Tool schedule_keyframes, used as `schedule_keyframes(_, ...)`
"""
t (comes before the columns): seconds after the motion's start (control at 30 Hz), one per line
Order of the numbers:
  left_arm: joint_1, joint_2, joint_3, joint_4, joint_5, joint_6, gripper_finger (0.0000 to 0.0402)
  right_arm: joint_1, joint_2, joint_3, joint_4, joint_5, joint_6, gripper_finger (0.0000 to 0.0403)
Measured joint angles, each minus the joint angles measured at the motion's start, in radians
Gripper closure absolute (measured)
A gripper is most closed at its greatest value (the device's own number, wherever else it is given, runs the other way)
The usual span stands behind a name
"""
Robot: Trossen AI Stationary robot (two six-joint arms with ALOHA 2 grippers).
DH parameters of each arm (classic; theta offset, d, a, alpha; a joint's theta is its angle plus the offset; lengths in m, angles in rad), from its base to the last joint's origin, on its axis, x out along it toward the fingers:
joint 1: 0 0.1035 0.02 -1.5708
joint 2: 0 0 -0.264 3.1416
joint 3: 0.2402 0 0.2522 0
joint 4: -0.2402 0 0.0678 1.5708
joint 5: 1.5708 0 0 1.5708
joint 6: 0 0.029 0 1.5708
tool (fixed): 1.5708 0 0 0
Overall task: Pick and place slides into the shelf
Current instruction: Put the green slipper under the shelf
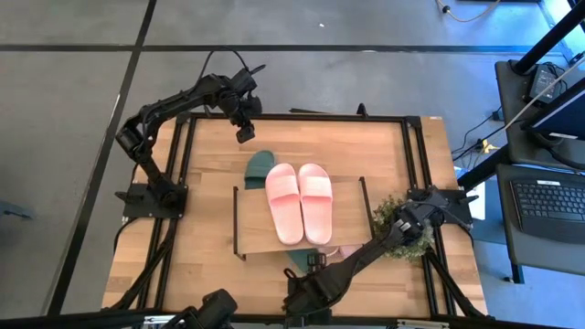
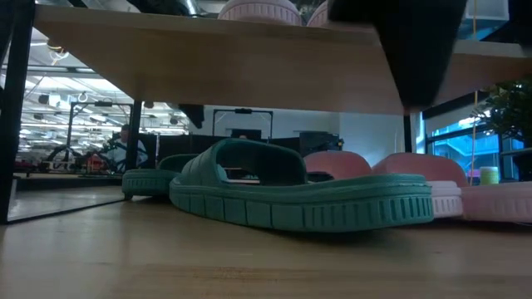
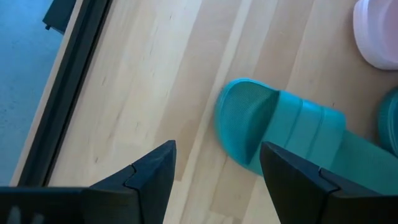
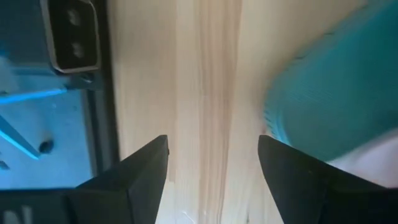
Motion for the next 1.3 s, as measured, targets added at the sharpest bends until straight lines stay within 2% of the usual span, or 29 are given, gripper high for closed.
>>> schedule_keyframes(0.3, 0.0, 0.0, 0.0, -0.017, 0.021, 0.0, 0.0177, 0.001, 0.031, -0.008, 0.019, 0.03, 0.002, 0.0153)
schedule_keyframes(0.67, 0.0, 0.0, 0.0, -0.042, 0.022, 0.0, 0.0177, 0.0, 0.031, -0.145, 0.142, 0.027, 0.076, 0.0153)
schedule_keyframes(0.87, 0.0, 0.0, 0.0, -0.043, 0.014, 0.016, 0.0177, 0.0, 0.031, -0.146, 0.137, 0.027, 0.1, 0.0153)
schedule_keyframes(1.3, 0.018, 0.01, 0.0, 0.098, 0.005, 0.054, 0.0177, 0.0, 0.031, -0.142, 0.202, 0.026, 0.171, 0.0153)
